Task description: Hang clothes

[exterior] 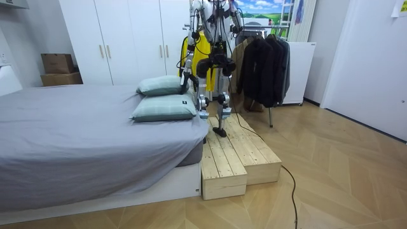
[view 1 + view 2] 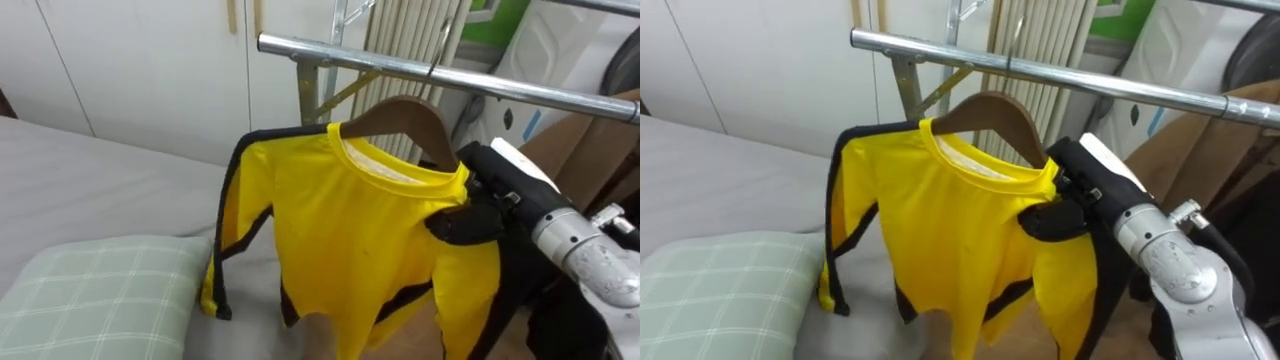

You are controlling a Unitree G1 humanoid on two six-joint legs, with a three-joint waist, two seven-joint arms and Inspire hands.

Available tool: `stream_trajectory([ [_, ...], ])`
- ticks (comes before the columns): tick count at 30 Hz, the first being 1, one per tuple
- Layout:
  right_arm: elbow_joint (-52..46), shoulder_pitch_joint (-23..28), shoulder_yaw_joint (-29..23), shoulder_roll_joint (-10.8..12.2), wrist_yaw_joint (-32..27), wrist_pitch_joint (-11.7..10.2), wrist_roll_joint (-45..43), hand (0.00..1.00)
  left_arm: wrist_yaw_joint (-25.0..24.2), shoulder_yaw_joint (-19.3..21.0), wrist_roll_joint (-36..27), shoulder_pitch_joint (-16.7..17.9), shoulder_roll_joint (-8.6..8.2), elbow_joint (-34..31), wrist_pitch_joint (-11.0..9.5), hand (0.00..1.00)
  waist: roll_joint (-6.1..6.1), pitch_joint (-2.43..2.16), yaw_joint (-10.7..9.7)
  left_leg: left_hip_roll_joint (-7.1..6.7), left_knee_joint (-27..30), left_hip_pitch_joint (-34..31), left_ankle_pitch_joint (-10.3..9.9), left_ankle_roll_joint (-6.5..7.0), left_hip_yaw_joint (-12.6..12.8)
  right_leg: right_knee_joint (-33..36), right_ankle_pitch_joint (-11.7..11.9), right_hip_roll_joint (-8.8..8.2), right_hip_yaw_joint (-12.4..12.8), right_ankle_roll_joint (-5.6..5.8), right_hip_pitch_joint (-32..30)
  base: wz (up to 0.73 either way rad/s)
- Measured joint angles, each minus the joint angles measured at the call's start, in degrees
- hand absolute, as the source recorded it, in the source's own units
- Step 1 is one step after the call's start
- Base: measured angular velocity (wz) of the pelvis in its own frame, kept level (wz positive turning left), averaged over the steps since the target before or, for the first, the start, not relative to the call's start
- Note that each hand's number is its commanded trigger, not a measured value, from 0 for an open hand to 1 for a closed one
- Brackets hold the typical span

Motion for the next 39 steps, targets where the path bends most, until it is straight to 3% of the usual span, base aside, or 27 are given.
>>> stream_trajectory([
  [13, 10.7, -3.9, 0.0, 0.0, -5.5, -0.4, 7.5, 1.00, 0.1, -0.3, 0.1, 0.6, 0.11, -0.8, -0.5, 0.00, -0.04, -0.01, 0.3, -0.08, 0.1, 0.0, 0.0, -0.02, -0.6, -0.1, -0.3, -0.12, -0.3, -0.10, 0.2, 0.02],
  [27, 23.4, -6.3, -0.6, -0.2, -5.6, -1.8, 9.5, 1.00, -0.2, 0.4, 0.5, 0.9, 0.12, -0.9, -1.2, 0.00, 0.10, -0.02, 0.2, -0.06, 0.3, 0.6, 0.0, -0.06, -0.8, 0.3, -0.7, -0.31, -1.4, -0.27, 0.9, 0.03],
  [35, 26.3, -6.3, -0.7, -2.9, -5.2, -1.9, 11.1, 1.00, -1.4, 0.9, 0.5, 1.9, 0.12, -0.9, -2.1, 0.00, 0.61, -0.21, 0.1, -0.11, 0.4, 0.7, 0.0, -0.10, -1.2, 0.4, -0.7, -0.35, -1.4, -0.37, 1.2, 0.01],
  [39, 28.0, -6.3, -0.7, -3.0, -4.8, -1.9, 11.4, 1.00, -1.6, 1.5, 0.5, 2.0, 0.07, -0.9, -2.1, 0.00, 0.61, -0.21, 0.2, -0.10, 0.4, 0.9, 0.1, -0.13, -1.2, 0.4, -0.7, -0.34, -1.4, -0.40, 1.4, 0.00],
])
